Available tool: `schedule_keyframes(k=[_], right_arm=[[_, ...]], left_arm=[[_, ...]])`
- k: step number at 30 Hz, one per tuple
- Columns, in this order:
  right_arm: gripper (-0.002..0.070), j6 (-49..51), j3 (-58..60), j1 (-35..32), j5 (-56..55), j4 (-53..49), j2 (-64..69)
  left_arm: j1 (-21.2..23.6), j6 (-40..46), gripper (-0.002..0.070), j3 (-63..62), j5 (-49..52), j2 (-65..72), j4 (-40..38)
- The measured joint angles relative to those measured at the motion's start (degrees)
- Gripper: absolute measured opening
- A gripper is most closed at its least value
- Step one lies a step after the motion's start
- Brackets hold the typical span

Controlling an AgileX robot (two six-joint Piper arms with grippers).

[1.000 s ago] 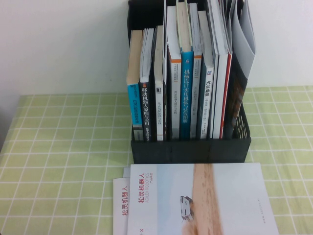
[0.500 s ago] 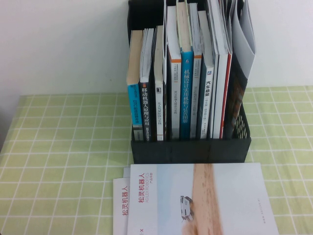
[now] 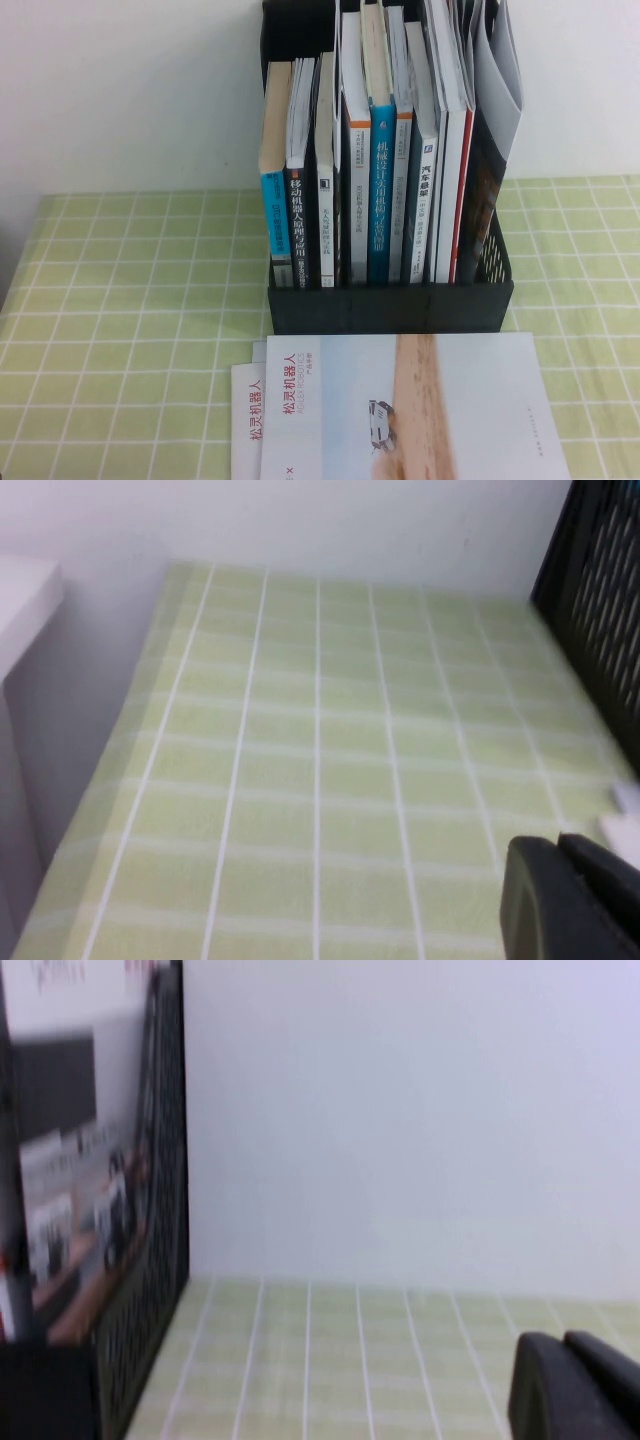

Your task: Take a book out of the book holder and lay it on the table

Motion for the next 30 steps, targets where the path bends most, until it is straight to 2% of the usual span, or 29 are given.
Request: schedule_keyframes(k=[3,6,11,14,16,18,21,24,27,30], right_arm=[[-0.0002,0.69,0.00,0.00,-10.24,1.15,0.00],[-0.0002,0.81,0.00,0.00,-21.19,2.38,0.00],[-0.0002,3.52,0.00,0.00,-40.17,3.98,0.00],[-0.0002,7.07,-1.51,0.00,-44.60,4.31,0.00],[-0.0002,9.41,-3.92,0.00,-45.49,4.44,0.00],[-0.0002,10.48,-7.05,0.00,-46.18,4.44,0.00],[-0.0002,11.07,-13.24,0.00,-46.46,4.44,0.00],[-0.0002,11.20,-20.44,0.00,-43.14,4.44,-0.21],[-0.0002,10.87,-28.25,0.00,-35.02,1.99,-0.57],[-0.0002,10.74,-34.81,0.27,-29.47,-2.70,0.55]], left_arm=[[0.00,0.00,-0.0003,0.32,-6.91,0.00,-0.11],[0.00,0.00,-0.0003,0.39,-19.23,0.00,-0.11],[0.00,-6.92,-0.0003,0.39,-49.40,0.00,-2.35],[0.00,-6.75,-0.0003,0.39,-66.37,0.00,-4.64],[0.00,-5.87,-0.0003,-0.24,-74.35,0.00,-5.99],[0.00,-7.21,-0.0003,-2.93,-78.15,0.00,-6.94],[0.00,-10.64,-0.0003,-11.28,-73.02,-0.13,-7.56],[0.00,-12.17,-0.0003,-22.25,-55.83,-0.26,-6.96],[0.00,-11.91,-0.0003,-34.02,-35.32,0.97,-4.25],[0.00,-11.43,-0.0002,-44.33,-22.02,6.21,-0.84]])
